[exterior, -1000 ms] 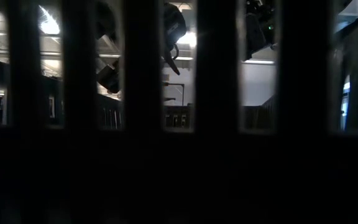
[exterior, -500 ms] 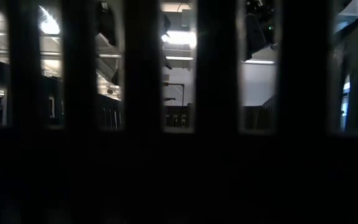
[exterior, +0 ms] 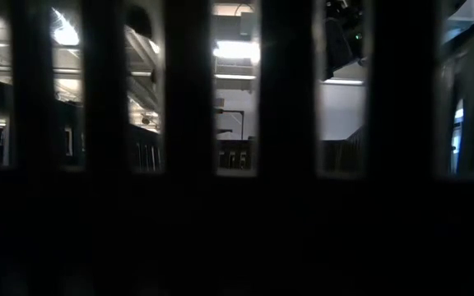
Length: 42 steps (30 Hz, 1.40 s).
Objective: Sort Halloween decoration
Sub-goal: Put the black spider toy into the top left black basket
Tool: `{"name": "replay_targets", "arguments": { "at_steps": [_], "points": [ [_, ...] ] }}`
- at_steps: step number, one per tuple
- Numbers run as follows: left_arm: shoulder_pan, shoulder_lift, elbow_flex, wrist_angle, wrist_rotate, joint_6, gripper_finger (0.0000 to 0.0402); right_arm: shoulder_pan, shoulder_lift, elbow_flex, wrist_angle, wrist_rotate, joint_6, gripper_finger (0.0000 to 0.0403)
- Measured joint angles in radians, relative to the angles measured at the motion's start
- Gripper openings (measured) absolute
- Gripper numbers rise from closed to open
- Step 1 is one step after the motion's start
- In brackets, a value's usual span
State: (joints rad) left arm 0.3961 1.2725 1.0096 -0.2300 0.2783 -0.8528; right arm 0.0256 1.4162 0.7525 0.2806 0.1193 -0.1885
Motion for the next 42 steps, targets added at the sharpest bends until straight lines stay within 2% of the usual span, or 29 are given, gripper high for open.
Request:
{"name": "replay_targets", "arguments": {
  "at_steps": [13, 20, 29, 36, 42],
  "points": [
    [-0.001, -0.112, 0.0, -0.031, 0.0, 0.024, 0.0179, 0.0, 0.0, 0.0, 0.008, 0.0, 0.0, 0.0149],
    [-0.001, -0.118, 0.0, -0.031, -0.001, 0.13, 0.0179, 0.0, 0.0, 0.0, 0.096, 0.0, 0.0, 0.0149],
    [-0.002, -0.118, 0.0, -0.028, -0.015, 0.133, 0.0179, 0.0, 0.0, 0.0, 0.176, -0.033, 0.0, 0.0149],
    [-0.002, -0.118, 0.0, -0.028, -0.002, 0.274, 0.0179, 0.0, 0.0, 0.0, 0.229, -0.025, 0.066, 0.0149],
    [-0.001, -0.121, 0.0, -0.033, 0.002, 0.288, 0.0179, 0.0, -0.042, 0.0, 0.27, -0.13, 0.068, 0.0149]
  ]
}}
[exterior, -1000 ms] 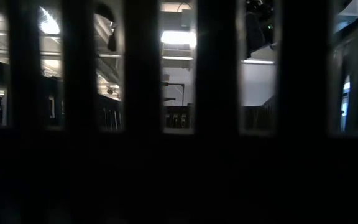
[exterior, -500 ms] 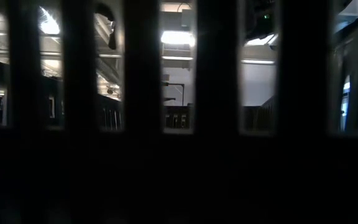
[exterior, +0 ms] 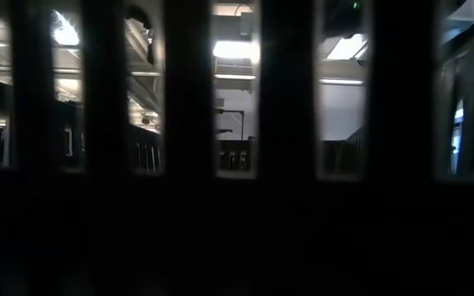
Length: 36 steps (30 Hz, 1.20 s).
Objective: Sort Halloween decoration
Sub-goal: Put the black spider toy into the top left black basket
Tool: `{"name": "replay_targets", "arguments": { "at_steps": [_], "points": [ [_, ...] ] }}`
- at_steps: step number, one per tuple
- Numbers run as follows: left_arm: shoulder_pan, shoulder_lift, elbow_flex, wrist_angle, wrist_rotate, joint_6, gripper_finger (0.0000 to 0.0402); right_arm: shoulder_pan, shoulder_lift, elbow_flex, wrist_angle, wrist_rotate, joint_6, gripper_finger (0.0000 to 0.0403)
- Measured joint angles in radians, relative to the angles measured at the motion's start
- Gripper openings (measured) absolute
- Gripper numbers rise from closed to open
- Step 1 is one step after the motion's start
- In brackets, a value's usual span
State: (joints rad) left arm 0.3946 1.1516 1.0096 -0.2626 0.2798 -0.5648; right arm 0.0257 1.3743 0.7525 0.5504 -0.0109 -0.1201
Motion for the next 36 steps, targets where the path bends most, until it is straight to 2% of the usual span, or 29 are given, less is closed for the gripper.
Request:
{"name": "replay_targets", "arguments": {
  "at_steps": [7, 13, 20, 24, 29, 36],
  "points": [
    [0.001, -0.079, 0.0, -0.04, -0.003, 0.028, 0.0179, 0.0, -0.082, 0.0, -0.036, -0.109, 0.011, 0.0149],
    [0.001, -0.161, 0.0, -0.155, 0.029, 0.153, 0.0179, 0.0, -0.094, 0.0, -0.084, -0.114, 0.011, 0.0149],
    [0.0, -0.17, 0.0, -0.228, 0.036, 0.184, 0.0179, 0.0, -0.094, -0.007, -0.071, -0.114, 0.014, 0.0149],
    [0.0, -0.162, 0.0, -0.296, -0.013, 0.185, 0.0179, 0.0, -0.098, -0.081, 0.033, -0.112, 0.018, 0.0149],
    [0.0, -0.155, 0.0, -0.317, -0.001, 0.185, 0.0179, -0.033, -0.166, -0.216, 0.2, -0.071, 0.037, 0.0149],
    [0.0, -0.156, 0.0, -0.313, 0.001, 0.185, 0.0179, -0.095, -0.349, -0.341, 0.209, -0.07, 0.105, 0.0149]
  ]
}}
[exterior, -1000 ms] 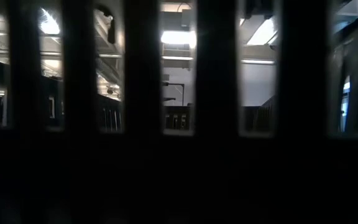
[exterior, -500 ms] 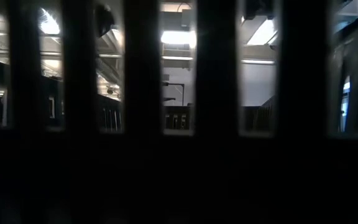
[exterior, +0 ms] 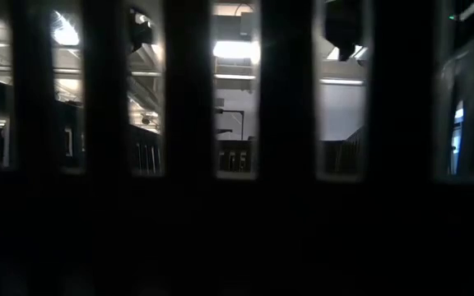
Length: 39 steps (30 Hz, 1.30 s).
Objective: Sort Halloween decoration
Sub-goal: Put the black spider toy into the top left black basket
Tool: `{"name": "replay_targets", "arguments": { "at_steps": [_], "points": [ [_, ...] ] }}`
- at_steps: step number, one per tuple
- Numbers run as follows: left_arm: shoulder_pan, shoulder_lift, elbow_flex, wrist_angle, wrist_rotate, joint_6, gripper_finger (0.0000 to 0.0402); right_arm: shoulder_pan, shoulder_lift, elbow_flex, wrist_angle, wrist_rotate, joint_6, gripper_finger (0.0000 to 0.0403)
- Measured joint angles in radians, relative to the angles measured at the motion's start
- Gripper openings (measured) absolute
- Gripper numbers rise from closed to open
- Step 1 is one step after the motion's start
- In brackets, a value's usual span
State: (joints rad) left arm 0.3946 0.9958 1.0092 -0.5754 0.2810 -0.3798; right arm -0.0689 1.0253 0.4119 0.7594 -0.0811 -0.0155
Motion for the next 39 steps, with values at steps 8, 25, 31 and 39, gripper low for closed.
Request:
{"name": "replay_targets", "arguments": {
  "at_steps": [8, 25, 31, 39],
  "points": [
    [-0.008, 0.014, 0.0, -0.003, -0.014, -0.03, 0.0179, 0.003, -0.1, -0.047, -0.032, -0.001, 0.01, 0.0149],
    [-0.008, 0.014, 0.0, 0.0, -0.063, -0.031, 0.0179, 0.003, -0.103, -0.048, -0.079, 0.028, 0.035, 0.0149],
    [-0.008, 0.014, 0.0, 0.0, -0.063, -0.031, 0.0179, 0.003, -0.103, -0.048, -0.119, 0.113, 0.037, 0.0149],
    [-0.008, 0.014, 0.0, 0.045, -0.121, -0.003, 0.0179, 0.003, -0.134, -0.047, -0.163, 0.143, 0.005, 0.0149]
  ]
}}
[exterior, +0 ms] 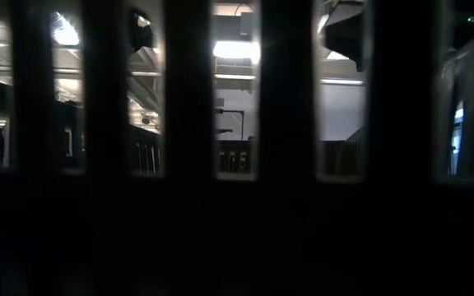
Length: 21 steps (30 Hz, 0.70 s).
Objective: Sort Halloween decoration
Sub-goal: Put the black spider toy into the top left black basket
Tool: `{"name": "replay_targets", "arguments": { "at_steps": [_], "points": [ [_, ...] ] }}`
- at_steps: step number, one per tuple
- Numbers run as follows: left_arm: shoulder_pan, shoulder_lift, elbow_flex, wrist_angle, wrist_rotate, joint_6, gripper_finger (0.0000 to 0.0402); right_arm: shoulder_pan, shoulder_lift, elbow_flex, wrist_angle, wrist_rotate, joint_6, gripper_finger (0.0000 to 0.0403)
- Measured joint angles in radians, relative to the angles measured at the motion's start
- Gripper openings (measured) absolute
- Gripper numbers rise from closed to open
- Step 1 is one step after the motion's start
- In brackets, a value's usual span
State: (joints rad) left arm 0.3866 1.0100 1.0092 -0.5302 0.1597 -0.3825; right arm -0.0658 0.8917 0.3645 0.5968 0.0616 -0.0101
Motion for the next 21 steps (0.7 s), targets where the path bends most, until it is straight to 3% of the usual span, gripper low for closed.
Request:
{"name": "replay_targets", "arguments": {
  "at_steps": [9, 16, 21],
  "points": [
    [0.0, 0.0, 0.0, 0.039, -0.173, -0.001, 0.0179, 0.0, -0.078, 0.0, -0.132, 0.047, -0.002, 0.0149],
    [-0.007, -0.001, -0.007, 0.048, -0.197, 0.084, 0.0179, 0.0, -0.079, 0.0, -0.194, 0.116, 0.008, 0.0149],
    [-0.058, -0.009, -0.093, 0.173, -0.197, 0.13, 0.0179, 0.0, -0.079, 0.0, -0.227, 0.14, 0.03, 0.0149]
  ]
}}
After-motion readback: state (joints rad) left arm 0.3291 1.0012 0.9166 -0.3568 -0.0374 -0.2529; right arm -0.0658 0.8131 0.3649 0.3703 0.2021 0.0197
